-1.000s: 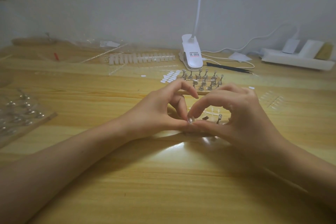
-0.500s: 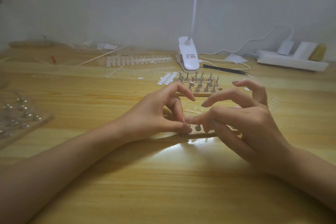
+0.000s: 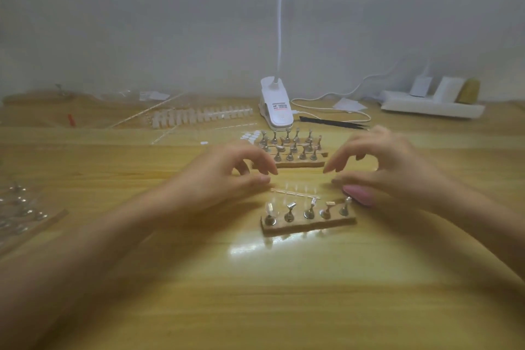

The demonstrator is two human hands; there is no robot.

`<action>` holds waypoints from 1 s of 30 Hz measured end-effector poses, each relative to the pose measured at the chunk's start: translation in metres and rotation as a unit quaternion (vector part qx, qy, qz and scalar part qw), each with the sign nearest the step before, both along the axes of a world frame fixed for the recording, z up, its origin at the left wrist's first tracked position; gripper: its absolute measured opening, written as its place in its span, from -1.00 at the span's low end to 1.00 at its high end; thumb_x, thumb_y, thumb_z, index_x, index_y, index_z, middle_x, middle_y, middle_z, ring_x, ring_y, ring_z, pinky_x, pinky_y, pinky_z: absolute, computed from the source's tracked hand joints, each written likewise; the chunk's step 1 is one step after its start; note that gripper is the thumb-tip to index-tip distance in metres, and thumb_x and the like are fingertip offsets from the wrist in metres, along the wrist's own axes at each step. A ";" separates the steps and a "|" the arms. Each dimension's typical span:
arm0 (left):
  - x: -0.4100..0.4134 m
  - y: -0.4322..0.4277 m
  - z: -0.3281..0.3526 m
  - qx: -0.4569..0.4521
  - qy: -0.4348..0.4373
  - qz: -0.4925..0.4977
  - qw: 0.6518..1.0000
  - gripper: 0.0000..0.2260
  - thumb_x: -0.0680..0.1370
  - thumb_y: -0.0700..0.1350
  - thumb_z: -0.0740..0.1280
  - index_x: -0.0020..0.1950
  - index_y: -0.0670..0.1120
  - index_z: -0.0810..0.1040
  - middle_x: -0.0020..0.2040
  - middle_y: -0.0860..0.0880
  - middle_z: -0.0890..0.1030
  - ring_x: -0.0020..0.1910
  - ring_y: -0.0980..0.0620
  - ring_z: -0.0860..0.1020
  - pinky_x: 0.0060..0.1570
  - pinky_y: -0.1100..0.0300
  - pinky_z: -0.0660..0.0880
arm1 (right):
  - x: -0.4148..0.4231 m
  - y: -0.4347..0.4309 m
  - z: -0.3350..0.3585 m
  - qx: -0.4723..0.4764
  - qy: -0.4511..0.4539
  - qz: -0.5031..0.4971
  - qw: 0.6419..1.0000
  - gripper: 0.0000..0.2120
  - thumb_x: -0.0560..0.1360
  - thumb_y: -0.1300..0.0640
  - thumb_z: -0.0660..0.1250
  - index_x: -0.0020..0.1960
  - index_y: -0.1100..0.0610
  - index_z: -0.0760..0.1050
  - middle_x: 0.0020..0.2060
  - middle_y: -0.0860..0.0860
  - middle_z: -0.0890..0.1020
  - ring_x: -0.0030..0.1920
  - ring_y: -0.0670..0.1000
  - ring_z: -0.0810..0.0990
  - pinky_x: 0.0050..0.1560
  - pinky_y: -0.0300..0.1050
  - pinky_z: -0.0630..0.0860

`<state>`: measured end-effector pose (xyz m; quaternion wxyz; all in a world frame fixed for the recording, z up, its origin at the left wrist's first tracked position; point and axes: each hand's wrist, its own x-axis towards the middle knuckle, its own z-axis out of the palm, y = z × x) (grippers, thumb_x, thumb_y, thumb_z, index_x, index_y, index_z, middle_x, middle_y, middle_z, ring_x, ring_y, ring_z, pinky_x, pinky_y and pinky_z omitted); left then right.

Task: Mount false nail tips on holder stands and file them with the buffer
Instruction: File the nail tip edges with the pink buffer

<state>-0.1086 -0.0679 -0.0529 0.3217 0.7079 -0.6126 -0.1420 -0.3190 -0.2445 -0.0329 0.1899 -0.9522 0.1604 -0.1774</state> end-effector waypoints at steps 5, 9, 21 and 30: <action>-0.017 -0.017 -0.004 0.028 -0.134 0.019 0.990 -0.83 0.47 0.17 0.41 0.02 0.17 0.58 -0.08 0.21 0.51 -0.16 0.29 0.48 -0.11 0.11 0.49 | 0.015 0.003 -0.010 0.033 0.049 0.004 0.998 -0.78 0.21 -0.30 0.44 -0.18 -0.28 0.59 -0.21 -0.27 0.61 0.00 -0.23 0.39 0.28 0.14 0.33; -0.020 -0.029 -0.002 0.033 -0.086 0.015 0.996 -0.84 0.44 0.01 0.51 -0.06 0.06 0.60 -0.11 0.15 0.51 -0.20 0.33 0.44 -0.06 0.13 0.49 | 0.021 0.005 -0.016 0.043 0.037 0.005 0.998 -0.80 0.26 -0.18 0.56 -0.22 -0.30 0.56 -0.25 -0.27 0.59 -0.03 -0.24 0.39 0.26 0.10 0.34; -0.027 -0.029 -0.008 -0.121 0.011 0.038 0.992 -0.78 0.34 -0.23 0.59 -0.25 -0.10 0.55 -0.23 0.06 0.58 -0.25 0.17 0.53 -0.25 0.45 0.37 | 0.022 0.008 -0.016 0.245 -0.069 0.009 0.967 -0.88 0.36 0.29 0.57 -0.18 0.18 0.65 -0.29 -0.05 0.69 -0.31 -0.22 0.56 -0.22 -0.43 0.46; -0.028 -0.026 -0.002 -0.254 -0.213 0.025 0.943 -0.88 0.45 -0.08 0.52 -0.22 -0.03 0.61 -0.12 0.15 0.59 -0.11 0.03 0.54 -0.29 0.09 0.49 | 0.021 0.005 -0.014 0.252 -0.107 0.019 0.962 -0.93 0.44 0.34 0.49 -0.13 0.20 0.68 -0.24 -0.02 0.72 -0.36 -0.24 0.62 -0.27 -0.50 0.42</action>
